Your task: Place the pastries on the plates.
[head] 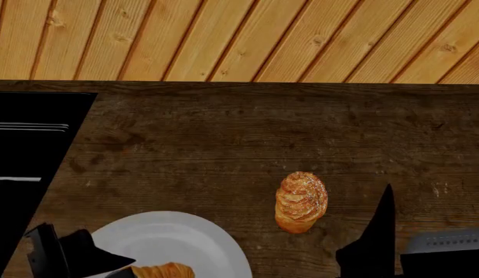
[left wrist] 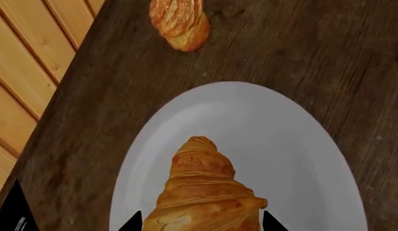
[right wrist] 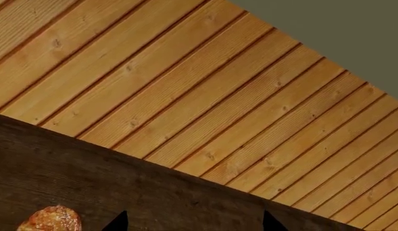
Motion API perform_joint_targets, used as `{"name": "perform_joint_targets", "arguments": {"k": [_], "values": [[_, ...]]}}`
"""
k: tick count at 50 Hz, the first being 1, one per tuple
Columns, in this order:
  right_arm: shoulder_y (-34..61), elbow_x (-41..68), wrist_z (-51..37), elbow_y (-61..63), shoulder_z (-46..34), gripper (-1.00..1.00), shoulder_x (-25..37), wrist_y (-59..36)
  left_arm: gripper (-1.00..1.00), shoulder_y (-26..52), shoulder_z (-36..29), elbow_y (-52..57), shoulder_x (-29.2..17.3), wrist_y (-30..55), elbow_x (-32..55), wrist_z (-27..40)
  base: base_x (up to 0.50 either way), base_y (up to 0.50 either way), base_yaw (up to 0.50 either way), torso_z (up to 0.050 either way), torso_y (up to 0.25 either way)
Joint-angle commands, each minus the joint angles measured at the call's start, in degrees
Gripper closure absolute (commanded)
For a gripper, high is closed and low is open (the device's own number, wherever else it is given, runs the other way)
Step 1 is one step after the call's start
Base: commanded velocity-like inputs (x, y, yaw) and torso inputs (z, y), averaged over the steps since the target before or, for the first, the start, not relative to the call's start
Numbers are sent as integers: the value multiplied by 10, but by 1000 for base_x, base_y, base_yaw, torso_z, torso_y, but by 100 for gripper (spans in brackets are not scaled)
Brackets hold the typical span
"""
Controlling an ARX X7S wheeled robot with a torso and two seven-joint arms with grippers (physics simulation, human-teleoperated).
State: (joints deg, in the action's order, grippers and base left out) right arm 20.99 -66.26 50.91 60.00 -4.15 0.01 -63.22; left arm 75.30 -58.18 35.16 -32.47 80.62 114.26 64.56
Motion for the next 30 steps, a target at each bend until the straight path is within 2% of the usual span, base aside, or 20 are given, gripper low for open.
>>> {"name": "perform_joint_targets", "arguments": {"k": [1, 9, 10, 17, 22, 30], "values": [[3, -14, 12, 0, -5, -100, 0, -5, 100, -9, -5, -4, -1, -12, -13, -4, 0, 0, 0, 0, 0], [-3, 2, 6, 0, 7, -100, 0, 2, 100, -9, -10, -2, -1, -14, -15, -8, 0, 0, 0, 0, 0], [0, -4, 10, 0, 5, -100, 0, 0, -100, -8, -11, -4, -1, -13, -17, -9, 0, 0, 0, 0, 0], [24, -64, 49, 0, -27, -100, 0, -23, -100, -2, -13, -3, -2, -18, -17, -8, 0, 0, 0, 0, 0], [14, -36, 32, 0, -14, -100, 0, -13, -100, 2, -13, -1, -5, -21, -17, -6, 0, 0, 0, 0, 0], [3, -10, 17, 0, 1, -100, 0, 0, -100, 71, 10, 26, -35, -60, 57, 31, 0, 0, 0, 0, 0]]}}
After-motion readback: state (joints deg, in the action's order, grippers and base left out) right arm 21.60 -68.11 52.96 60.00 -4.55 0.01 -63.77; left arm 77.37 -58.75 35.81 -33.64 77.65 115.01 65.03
